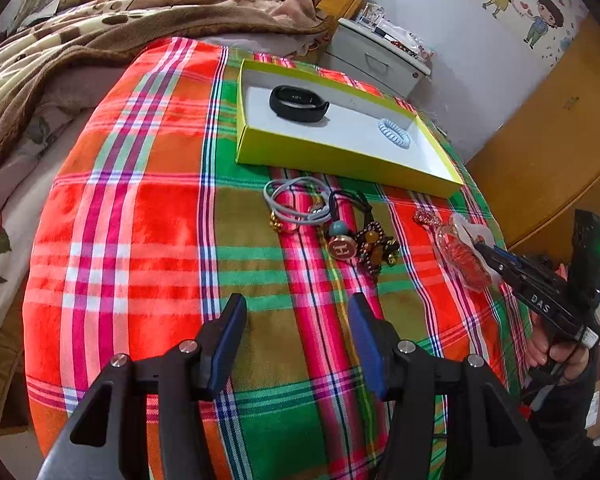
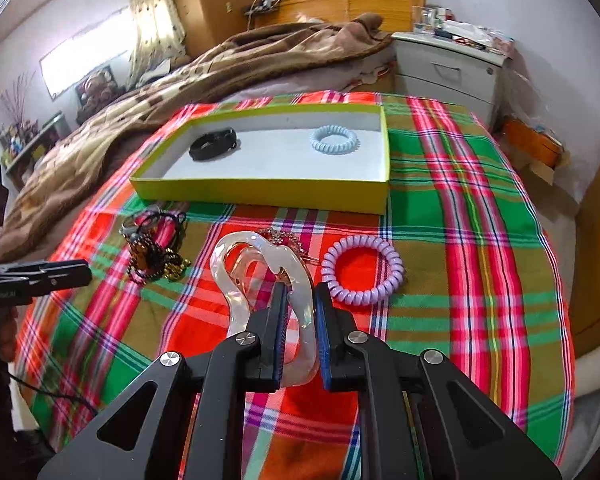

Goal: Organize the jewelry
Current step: 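Grasp the clear pink claw hair clip with the right tool, then grasp the amber bead bracelet with the left tool while the right tool holds the claw clip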

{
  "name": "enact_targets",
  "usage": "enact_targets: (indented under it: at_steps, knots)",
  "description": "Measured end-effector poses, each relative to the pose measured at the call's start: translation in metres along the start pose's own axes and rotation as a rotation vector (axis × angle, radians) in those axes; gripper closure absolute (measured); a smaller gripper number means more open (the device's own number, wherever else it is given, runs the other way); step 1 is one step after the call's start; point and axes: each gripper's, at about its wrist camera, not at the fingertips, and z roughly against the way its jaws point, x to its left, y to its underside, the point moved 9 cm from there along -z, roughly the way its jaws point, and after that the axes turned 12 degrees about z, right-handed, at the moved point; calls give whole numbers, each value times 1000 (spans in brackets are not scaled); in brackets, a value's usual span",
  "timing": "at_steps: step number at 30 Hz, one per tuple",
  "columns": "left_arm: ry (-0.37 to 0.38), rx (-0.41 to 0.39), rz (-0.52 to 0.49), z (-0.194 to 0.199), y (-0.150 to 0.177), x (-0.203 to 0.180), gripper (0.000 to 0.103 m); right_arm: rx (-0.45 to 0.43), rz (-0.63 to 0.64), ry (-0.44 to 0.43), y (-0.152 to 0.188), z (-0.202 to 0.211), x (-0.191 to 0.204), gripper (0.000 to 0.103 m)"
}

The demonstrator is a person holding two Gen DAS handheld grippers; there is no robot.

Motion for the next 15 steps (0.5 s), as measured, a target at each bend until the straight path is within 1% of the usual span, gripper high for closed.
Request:
enact_targets:
  at_steps: [5,8,11,15]
  knots:
    - [18,-7,-27,-4,-3,-14,49,-56,-63,5,2,14,1,89]
    - [24,-5,-59,-9,-1,-28,48,-80,-99,-11,4,20,2,89]
    - [15,-8,-84,-15,-1,-38,49,-89,-104,7,6,23,1,89]
    - [-13,-51,-115,-18,-8,-50,49,-98,-113,2,8,26,1,89]
